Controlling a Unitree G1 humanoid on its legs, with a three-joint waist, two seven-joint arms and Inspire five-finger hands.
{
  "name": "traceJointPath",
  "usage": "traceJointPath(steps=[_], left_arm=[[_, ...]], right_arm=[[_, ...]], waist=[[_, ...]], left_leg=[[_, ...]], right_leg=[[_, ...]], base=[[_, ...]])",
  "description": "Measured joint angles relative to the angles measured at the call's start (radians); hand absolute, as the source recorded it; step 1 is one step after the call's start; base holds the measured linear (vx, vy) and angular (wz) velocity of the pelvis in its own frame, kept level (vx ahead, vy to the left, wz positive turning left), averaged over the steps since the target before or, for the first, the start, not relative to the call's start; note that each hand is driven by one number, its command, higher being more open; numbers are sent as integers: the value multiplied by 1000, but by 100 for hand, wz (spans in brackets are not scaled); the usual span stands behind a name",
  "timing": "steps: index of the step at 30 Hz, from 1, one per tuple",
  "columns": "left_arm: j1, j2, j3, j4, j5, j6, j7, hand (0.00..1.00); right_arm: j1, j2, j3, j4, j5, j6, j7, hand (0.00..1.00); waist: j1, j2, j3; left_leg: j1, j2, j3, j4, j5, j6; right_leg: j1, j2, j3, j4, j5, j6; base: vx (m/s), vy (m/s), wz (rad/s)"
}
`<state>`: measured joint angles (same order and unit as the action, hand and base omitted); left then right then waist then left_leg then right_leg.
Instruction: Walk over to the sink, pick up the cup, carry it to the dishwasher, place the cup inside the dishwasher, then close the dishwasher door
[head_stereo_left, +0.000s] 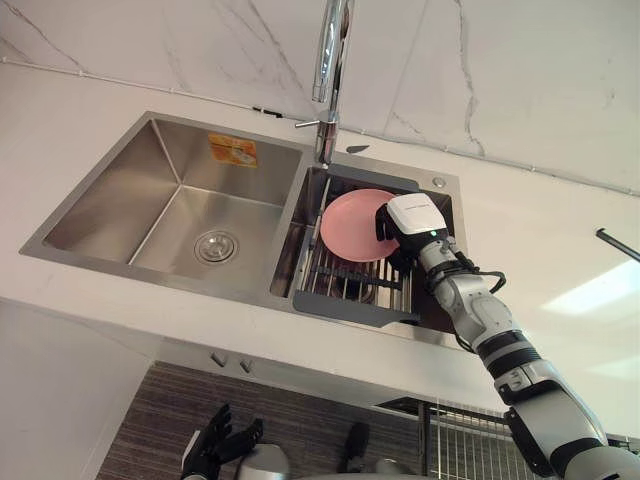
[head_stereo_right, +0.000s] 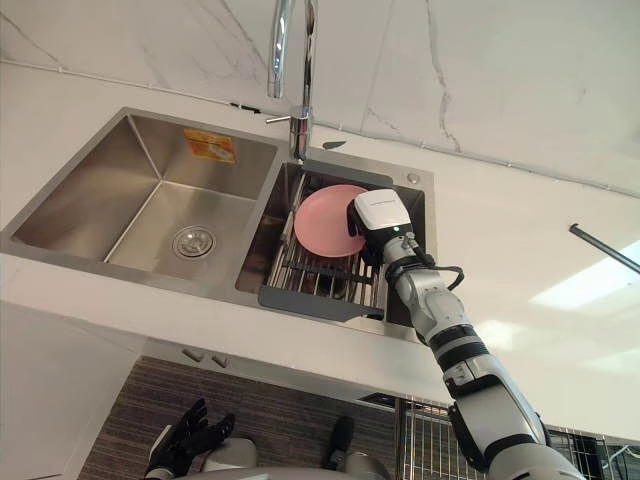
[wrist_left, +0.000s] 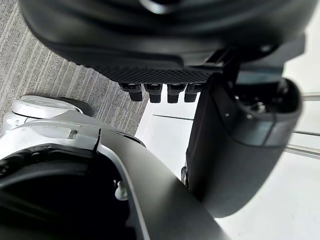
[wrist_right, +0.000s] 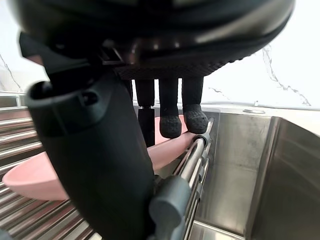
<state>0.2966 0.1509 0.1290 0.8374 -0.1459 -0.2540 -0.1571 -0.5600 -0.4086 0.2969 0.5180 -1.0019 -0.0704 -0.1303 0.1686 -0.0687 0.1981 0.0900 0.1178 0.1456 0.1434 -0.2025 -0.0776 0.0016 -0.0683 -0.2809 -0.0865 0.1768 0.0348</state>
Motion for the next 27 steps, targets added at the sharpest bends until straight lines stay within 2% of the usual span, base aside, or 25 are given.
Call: traceJointPath(steps=[12, 27], left_arm=[[-1, -1, 1, 17, 0, 0, 6, 100], [-1, 0, 0, 37, 0, 1, 20, 100]], right_arm=[[2, 0, -6, -25, 14, -10, 33, 100], [104, 22, -56, -178, 67, -2, 80, 100]], waist=[[-12, 0, 0], [-29, -1, -5]], left_leg=[[25, -5, 3, -40, 22, 1], [61, -9, 21, -76, 35, 1]], right_leg=[[3, -2, 1, 0, 0, 0], [14, -1, 12, -5, 0, 1]], base=[[0, 0, 0], [-3, 9, -2]])
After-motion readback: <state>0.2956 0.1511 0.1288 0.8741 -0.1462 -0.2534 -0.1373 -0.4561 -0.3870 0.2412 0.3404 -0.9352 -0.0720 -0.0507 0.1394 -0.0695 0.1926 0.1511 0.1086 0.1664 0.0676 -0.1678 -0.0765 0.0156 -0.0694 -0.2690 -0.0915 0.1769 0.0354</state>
